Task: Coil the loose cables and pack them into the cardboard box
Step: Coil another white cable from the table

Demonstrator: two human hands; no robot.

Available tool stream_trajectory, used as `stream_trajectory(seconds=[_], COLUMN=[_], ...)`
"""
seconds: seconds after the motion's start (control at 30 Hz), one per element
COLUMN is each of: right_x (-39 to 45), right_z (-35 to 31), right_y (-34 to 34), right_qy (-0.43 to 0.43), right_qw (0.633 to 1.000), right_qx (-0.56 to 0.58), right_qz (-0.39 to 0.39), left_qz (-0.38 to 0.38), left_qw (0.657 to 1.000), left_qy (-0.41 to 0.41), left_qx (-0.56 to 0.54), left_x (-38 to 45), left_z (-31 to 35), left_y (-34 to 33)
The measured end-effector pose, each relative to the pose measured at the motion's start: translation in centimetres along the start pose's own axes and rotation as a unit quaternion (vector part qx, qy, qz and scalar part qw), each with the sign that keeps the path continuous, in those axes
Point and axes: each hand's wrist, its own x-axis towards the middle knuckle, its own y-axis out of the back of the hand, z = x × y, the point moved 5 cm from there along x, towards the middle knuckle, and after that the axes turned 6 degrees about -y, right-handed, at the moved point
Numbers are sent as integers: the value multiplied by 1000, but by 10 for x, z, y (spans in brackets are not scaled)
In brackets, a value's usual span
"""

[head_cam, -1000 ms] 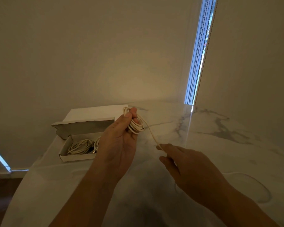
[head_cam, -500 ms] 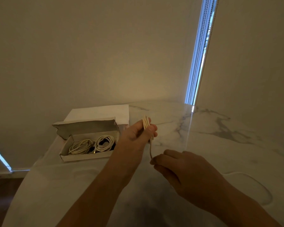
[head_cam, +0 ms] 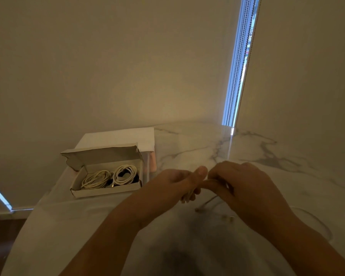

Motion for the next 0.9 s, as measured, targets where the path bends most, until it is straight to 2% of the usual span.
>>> stream_trajectory(seconds=[0.07, 0.17, 0.37, 0.53, 0.6, 0.7, 0.8, 0.9], right_x=[3, 4, 5, 4, 3, 3, 4, 5], right_z=[6, 8, 11, 18, 17, 18, 22, 24], right_y=[4, 5, -5, -11, -13, -16, -13, -10], right_qy=[-12, -8, -27, -54, -50, -41, -31, -19], right_qw=[1000, 999, 1000, 997, 996, 996, 997, 998], right_qx=[-16, -6, -5, 9, 18, 36, 50, 54], right_qz=[21, 36, -6, -56, -72, -68, -43, -20], left_qz=[-41, -48, 32, 119, 136, 141, 158, 139], left_qw=[999, 996, 992, 987, 988, 981, 948, 930], left_qy=[-29, -53, -77, -86, -76, -52, -24, -5], left_qx=[16, 52, 95, 67, 18, -119, -275, -342], left_x=[-2, -1, -1, -2, -2, 0, 0, -2], left_z=[4, 5, 10, 14, 13, 9, 6, 8], left_y=[-1, -1, 2, 15, 19, 19, 21, 22])
